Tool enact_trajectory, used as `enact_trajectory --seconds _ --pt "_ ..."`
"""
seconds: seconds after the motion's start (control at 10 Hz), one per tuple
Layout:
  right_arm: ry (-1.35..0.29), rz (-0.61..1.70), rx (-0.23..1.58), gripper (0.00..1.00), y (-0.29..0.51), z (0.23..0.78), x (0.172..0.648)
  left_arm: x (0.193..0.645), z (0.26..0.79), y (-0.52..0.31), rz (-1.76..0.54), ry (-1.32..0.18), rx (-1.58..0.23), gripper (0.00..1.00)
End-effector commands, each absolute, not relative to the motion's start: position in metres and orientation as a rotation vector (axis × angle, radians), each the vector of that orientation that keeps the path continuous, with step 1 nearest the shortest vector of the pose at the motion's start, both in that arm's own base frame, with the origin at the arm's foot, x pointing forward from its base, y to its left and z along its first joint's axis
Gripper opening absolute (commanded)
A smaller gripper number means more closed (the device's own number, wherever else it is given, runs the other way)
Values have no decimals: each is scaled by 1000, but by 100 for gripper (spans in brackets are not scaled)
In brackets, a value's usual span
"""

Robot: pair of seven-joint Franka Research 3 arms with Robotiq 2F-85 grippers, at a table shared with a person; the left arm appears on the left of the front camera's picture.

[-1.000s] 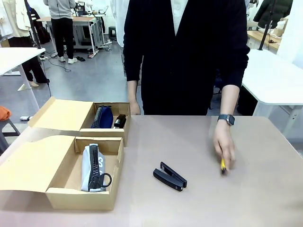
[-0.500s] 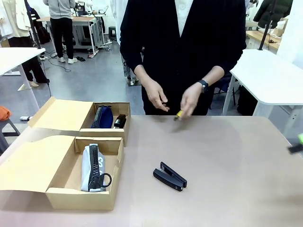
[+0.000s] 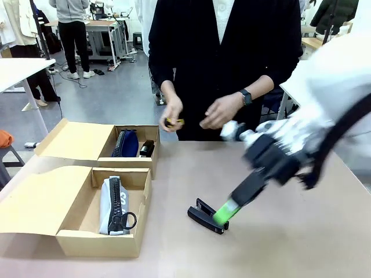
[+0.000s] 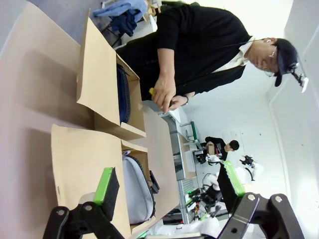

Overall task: Place items inside the box.
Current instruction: Pick up a Pencil pouch or Stapler and place it inside the Mailer Box closest to the robot.

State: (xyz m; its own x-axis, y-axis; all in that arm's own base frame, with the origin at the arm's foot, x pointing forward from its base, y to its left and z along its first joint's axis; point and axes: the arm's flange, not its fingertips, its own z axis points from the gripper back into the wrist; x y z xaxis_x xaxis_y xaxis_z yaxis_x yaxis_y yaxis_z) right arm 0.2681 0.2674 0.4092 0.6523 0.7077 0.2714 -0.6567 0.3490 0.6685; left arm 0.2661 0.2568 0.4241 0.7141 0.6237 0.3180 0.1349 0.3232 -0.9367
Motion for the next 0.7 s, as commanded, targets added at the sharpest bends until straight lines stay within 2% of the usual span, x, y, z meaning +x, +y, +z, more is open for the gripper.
enact_trajectory --seconds 0.0,0.1,0.2,0.3,0.4,0.5,0.6 --pt "54 946 664 100 271 390 308 266 425 256 348 -775 -1235 100" --pt "69 885 832 100 267 409 268 266 425 256 348 -775 -1235 100" --pt "69 885 832 100 267 409 268 266 425 256 348 -775 -1235 100" --pt "100 947 756 100 293 386 276 266 425 256 348 -775 -1235 100" --pt "78 960 593 100 313 377 275 266 425 256 348 -775 -1235 100" --pt "64 1023 578 100 327 369 276 266 425 256 348 -775 -1235 100" --pt "21 1004 485 100 339 360 277 266 425 256 348 -775 -1235 100"
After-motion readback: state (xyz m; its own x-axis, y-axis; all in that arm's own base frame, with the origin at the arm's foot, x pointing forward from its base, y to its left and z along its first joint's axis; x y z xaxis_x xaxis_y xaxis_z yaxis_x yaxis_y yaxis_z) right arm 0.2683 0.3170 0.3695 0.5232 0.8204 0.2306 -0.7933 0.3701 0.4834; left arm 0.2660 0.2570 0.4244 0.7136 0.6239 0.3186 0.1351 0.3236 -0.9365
